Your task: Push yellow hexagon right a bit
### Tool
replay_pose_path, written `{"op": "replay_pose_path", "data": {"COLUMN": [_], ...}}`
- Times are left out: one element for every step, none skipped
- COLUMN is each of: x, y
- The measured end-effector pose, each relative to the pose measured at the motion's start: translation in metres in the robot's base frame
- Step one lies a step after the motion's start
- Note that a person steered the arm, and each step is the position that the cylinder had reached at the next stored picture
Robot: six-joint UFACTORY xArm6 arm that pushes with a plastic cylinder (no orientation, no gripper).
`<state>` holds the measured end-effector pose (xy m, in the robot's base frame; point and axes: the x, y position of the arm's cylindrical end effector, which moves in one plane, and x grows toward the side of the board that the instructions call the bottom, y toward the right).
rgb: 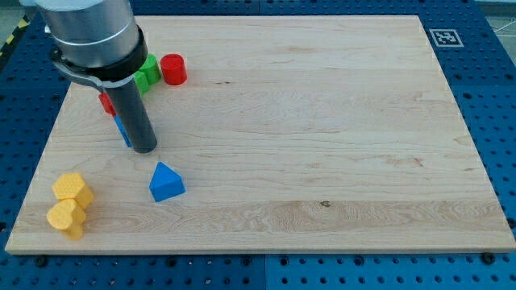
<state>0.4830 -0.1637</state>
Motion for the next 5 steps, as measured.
{"op": "replay_pose_path", "data": {"x": [-0.01, -0.014, -0.008, 0.033, 0.044], "y": [-0.003, -0.003, -0.001, -0.013, -0.041]}}
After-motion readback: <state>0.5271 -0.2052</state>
